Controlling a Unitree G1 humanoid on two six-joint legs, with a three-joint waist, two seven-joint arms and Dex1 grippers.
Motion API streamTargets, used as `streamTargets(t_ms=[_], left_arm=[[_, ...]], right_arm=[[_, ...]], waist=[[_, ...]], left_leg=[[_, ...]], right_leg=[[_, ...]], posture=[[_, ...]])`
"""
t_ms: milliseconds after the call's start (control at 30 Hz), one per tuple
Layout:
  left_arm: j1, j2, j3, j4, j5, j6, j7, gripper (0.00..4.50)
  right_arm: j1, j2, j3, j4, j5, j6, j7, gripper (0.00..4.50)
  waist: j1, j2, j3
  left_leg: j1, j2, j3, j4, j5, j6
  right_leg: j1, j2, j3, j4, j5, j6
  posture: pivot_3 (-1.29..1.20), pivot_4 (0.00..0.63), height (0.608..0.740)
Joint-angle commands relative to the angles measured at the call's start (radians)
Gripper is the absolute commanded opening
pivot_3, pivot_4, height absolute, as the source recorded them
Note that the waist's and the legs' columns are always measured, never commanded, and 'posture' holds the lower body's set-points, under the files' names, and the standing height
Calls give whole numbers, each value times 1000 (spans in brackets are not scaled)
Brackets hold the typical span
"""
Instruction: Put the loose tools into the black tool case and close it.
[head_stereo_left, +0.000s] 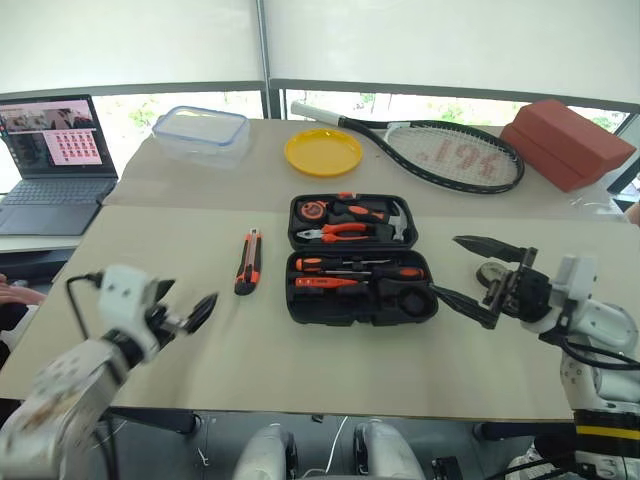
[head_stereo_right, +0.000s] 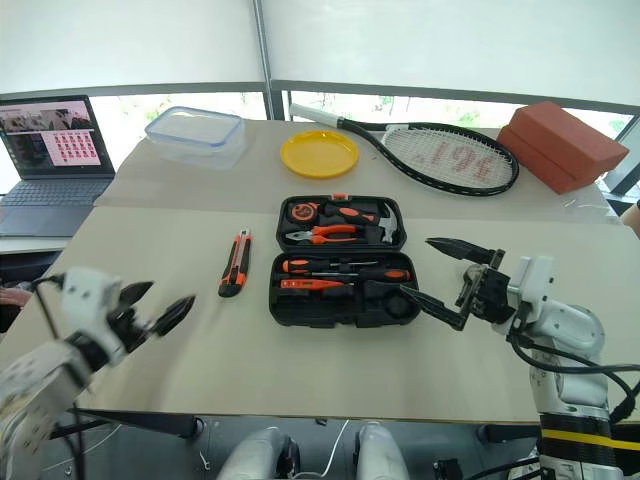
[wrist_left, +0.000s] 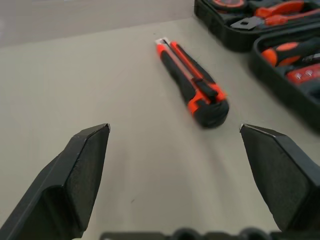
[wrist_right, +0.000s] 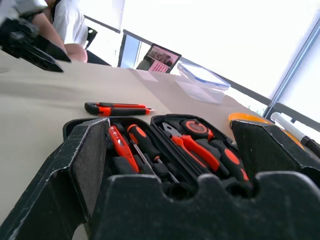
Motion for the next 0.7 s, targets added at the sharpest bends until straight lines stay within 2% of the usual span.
streamTargets(t_ms=[33,167,267,333,500,700], left_arm=[[-202,-103,-109,-4,52,242,225,4486],[-335,-174,-229,120,213,264,400,4486],[-386,-239,-232,211,264,244,452,4486],[-420,-233,-275,280,318,226,476,4486],[-457,-267,-322,432,349,117,435,4486],[-454,-303,-333,513,372,61,415,4486]], right_arm=[[-31,1,8,-54,8,25,-37,4500],[-54,1,2,-41,-9,21,-76,4500],[-56,-4,0,-42,-7,20,-85,4500],[-51,-5,-2,-48,-4,22,-88,4500],[-41,0,-8,-57,3,17,-97,4500],[-27,3,-10,-62,17,12,-93,4500]], waist=[[-3,-1,0],[-10,-2,1],[-13,-2,1],[-10,-3,1],[-5,-3,1],[-3,-3,1]], left_leg=[[0,0,0,0,1,-2],[1,-1,0,-1,3,-8],[1,-1,0,-3,2,-7],[1,-1,0,-4,2,-7],[0,-1,0,-5,3,-7],[0,-1,0,-6,3,-7]], right_leg=[[0,0,0,0,0,0],[1,3,4,-1,0,0],[0,4,5,-3,0,0],[-1,3,4,-4,0,0],[-1,3,4,-4,0,0],[-2,1,4,-5,0,0]], posture=[[0,150,740],[0,150,740],[0,150,740],[0,150,740],[0,150,740],[0,150,740]])
